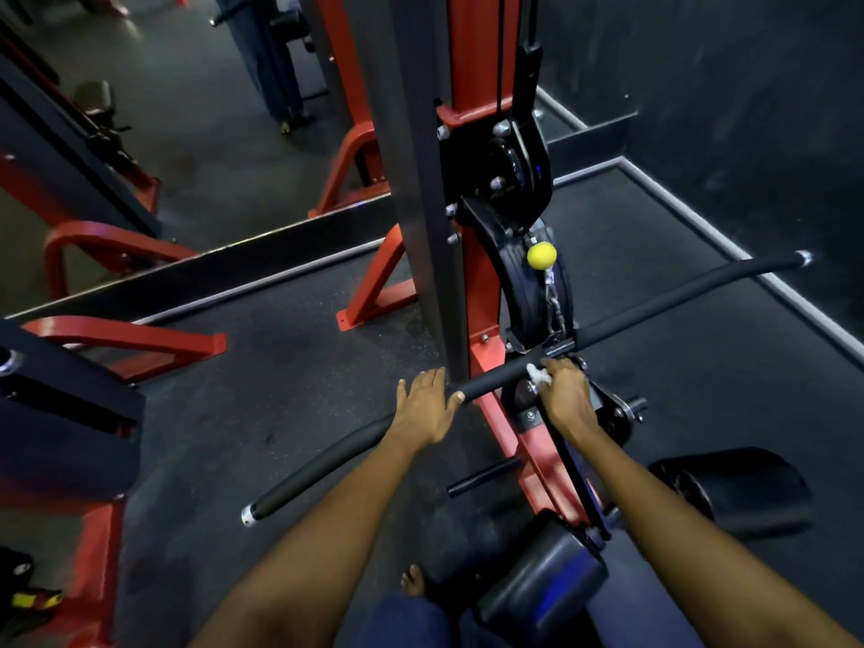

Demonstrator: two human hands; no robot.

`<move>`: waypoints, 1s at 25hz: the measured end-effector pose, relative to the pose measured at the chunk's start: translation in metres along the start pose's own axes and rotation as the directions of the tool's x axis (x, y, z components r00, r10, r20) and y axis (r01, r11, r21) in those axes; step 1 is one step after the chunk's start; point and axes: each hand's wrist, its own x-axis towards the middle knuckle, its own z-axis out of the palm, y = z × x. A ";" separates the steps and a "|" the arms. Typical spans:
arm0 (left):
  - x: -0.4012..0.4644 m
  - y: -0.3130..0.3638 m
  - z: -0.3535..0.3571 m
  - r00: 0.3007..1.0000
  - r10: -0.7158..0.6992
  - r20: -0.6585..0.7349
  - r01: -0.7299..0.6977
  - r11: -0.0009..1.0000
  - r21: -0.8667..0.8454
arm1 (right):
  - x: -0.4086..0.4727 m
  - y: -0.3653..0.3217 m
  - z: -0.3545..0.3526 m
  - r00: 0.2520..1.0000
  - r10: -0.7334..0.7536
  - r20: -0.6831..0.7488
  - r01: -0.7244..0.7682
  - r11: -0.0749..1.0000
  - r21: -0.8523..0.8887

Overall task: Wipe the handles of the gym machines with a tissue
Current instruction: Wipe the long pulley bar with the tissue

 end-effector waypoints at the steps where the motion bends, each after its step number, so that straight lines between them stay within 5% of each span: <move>1: -0.004 0.009 -0.008 1.000 0.016 -0.018 -0.016 1.000 -0.001 | -0.007 -0.008 -0.013 0.999 -0.029 -0.043 0.029 0.999 0.014; 5: -0.039 0.049 -0.042 0.974 0.181 -0.135 -0.177 0.983 0.043 | -0.048 -0.043 -0.068 0.988 -0.012 -0.153 0.019 0.999 0.046; 11: -0.130 0.088 -0.050 0.838 0.422 -0.346 -0.390 0.906 0.162 | -0.174 -0.063 -0.137 0.922 0.047 -0.383 -0.088 0.992 -0.089; 20: -0.317 0.148 0.031 0.595 0.770 -0.229 -0.757 0.633 0.162 | -0.436 -0.016 -0.172 0.699 0.231 -0.677 -0.367 0.928 -0.062; 25: -0.427 0.196 0.088 0.440 0.889 -0.125 -0.878 0.455 0.150 | -0.574 0.023 -0.199 0.509 0.336 -0.792 -0.501 0.864 0.045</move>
